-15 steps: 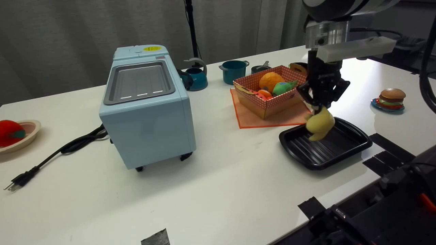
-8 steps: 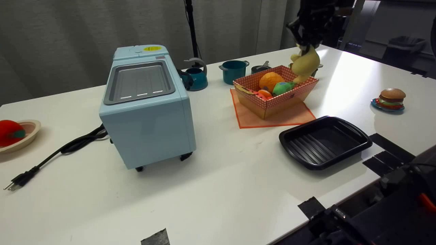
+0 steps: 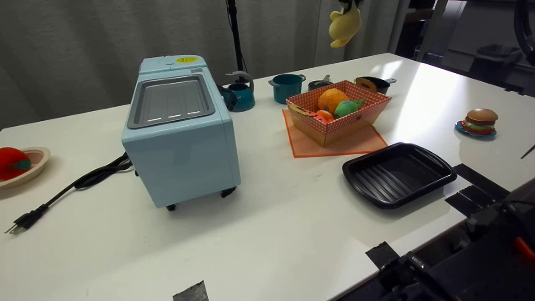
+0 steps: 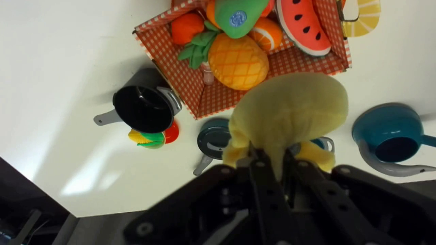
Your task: Pick up the banana and avocado plush toy and put it in the basket
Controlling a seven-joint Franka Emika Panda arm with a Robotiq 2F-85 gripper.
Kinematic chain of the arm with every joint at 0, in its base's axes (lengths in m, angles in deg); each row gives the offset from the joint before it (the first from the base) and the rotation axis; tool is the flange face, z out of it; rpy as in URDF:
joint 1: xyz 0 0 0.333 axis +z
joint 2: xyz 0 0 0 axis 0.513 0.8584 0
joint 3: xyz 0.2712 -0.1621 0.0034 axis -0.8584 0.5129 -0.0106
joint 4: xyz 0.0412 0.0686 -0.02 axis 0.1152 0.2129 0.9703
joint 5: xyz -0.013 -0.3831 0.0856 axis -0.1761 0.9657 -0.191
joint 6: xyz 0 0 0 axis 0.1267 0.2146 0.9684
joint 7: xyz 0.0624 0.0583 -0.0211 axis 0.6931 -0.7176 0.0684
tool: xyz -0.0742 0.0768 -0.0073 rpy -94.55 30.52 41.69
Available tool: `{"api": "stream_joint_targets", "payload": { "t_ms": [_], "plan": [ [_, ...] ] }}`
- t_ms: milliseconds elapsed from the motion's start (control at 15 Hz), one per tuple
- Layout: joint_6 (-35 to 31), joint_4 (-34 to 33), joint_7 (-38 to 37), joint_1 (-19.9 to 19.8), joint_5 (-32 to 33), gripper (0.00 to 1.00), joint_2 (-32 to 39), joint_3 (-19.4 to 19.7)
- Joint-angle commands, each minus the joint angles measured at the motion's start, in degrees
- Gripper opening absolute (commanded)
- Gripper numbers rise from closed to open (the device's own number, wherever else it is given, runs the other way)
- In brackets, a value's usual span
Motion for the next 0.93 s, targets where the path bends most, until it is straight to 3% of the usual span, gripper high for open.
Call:
{"api": "stream_joint_targets", "payload": {
  "t_ms": [0,533,867],
  "plan": [
    [-1.6,-4.4,-3.6,-0.2,3.0,0.36,3.6,0.2],
    [-2.3,-5.3,-6.6,0.4,5.2,0.96,4.1,1.3],
    [-2.5,-4.4,-8.6,0.5,7.0,1.00,2.9,1.3]
  ]
}}
